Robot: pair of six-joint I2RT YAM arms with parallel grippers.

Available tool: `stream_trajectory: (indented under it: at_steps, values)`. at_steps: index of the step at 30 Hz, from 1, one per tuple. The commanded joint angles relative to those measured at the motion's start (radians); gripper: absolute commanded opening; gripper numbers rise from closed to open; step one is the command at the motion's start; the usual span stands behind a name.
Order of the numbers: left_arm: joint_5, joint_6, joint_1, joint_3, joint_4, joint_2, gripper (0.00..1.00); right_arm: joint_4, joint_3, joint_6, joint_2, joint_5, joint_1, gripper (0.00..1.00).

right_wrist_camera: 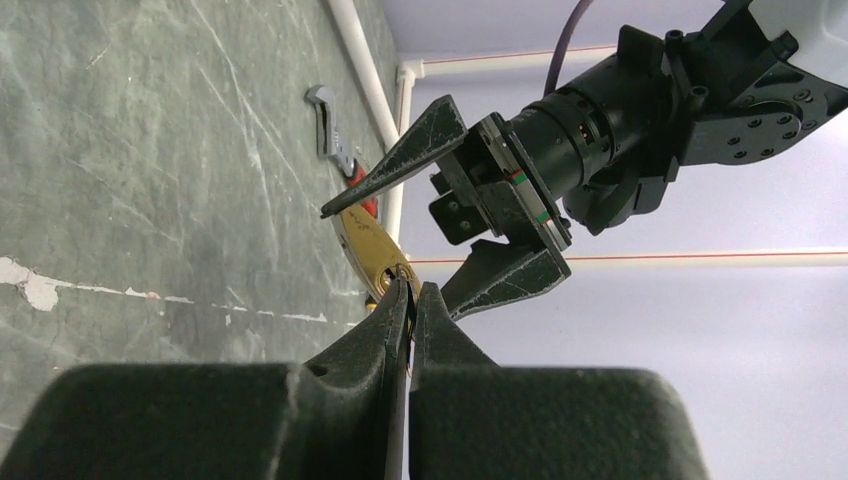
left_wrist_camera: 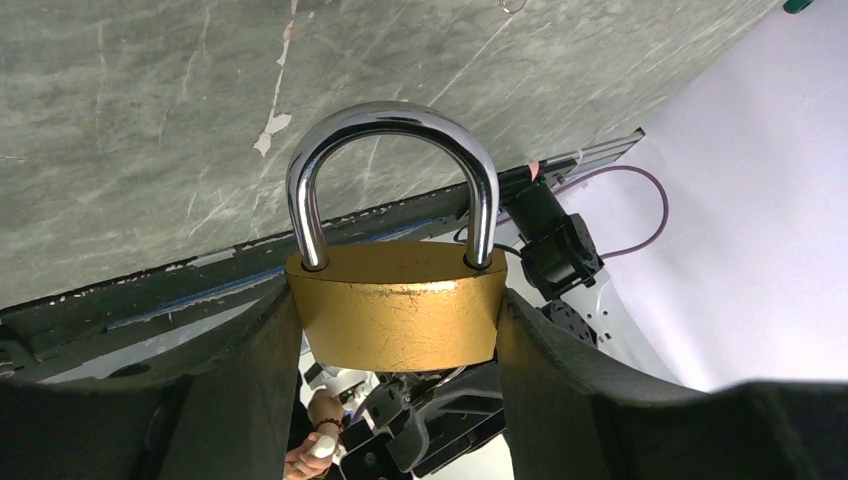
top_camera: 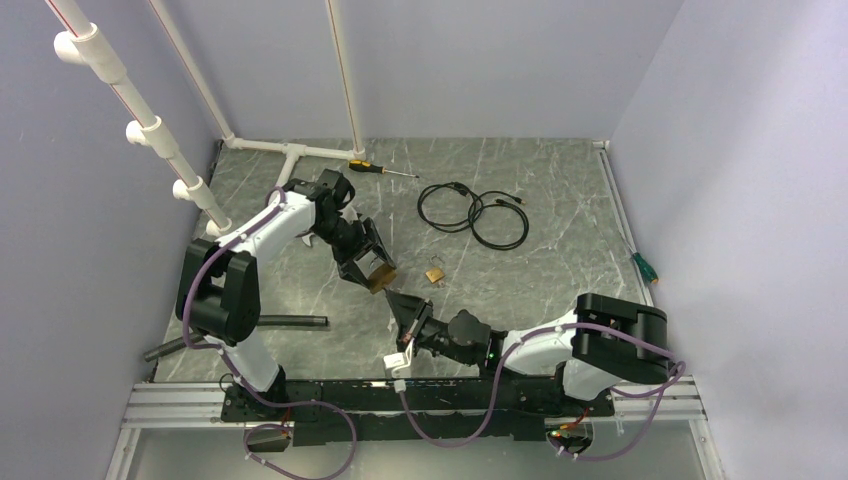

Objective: Unlock with the key

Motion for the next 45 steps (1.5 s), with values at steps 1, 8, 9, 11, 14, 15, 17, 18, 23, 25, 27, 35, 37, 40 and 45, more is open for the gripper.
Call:
stream_trajectory:
  at_steps: [1,8,9,11,14,15,17,18,23,25,27,35,37,40,45]
  values:
    - [0.046,0.016,0.007,0.01,-0.006,-0.031,0.0,0.016,0.029,-0.009,0.006,0.008,-0.006,0.0]
    - [0.048,0.022,0.008,0.013,-0.005,-0.035,0.0,0.02,0.037,-0.015,0.02,0.012,-0.014,0.0]
    - [0.048,0.024,0.008,0.015,-0.006,-0.034,0.0,0.02,0.039,-0.018,0.022,0.012,-0.015,0.0]
    - [0.044,0.027,0.008,0.018,-0.011,-0.033,0.0,0.024,0.042,-0.023,0.025,0.014,-0.017,0.0]
    - [0.037,0.033,0.008,0.021,-0.017,-0.031,0.0,0.02,0.046,-0.029,0.026,0.015,-0.018,0.0]
    - [0.034,0.036,0.008,0.023,-0.02,-0.031,0.0,0.022,0.047,-0.031,0.027,0.016,-0.019,0.0]
    - [0.029,0.041,0.008,0.025,-0.025,-0.03,0.0,0.02,0.05,-0.033,0.027,0.018,-0.019,0.0]
    - [0.028,0.044,0.008,0.026,-0.026,-0.03,0.0,0.019,0.051,-0.032,0.028,0.018,-0.021,0.0]
    - [0.024,0.051,0.009,0.027,-0.03,-0.028,0.0,0.019,0.053,-0.03,0.04,0.019,-0.023,0.0]
    - [0.025,0.054,0.009,0.029,-0.032,-0.027,0.0,0.016,0.053,-0.028,0.045,0.019,-0.023,0.0]
    - [0.025,0.057,0.009,0.029,-0.035,-0.026,0.0,0.012,0.053,-0.027,0.047,0.018,-0.023,0.0]
    - [0.007,0.055,0.009,0.029,-0.037,-0.034,0.0,-0.004,0.071,-0.04,0.06,0.023,-0.025,0.0]
    - [0.01,0.053,0.009,0.025,-0.035,-0.034,0.0,0.0,0.078,-0.041,0.068,0.023,-0.026,0.0]
    - [0.009,0.051,0.009,0.02,-0.033,-0.034,0.0,-0.012,0.09,-0.047,0.079,0.022,-0.028,0.0]
    - [0.002,0.053,0.009,0.02,-0.037,-0.03,0.0,-0.059,0.114,-0.079,0.098,0.04,-0.028,0.0]
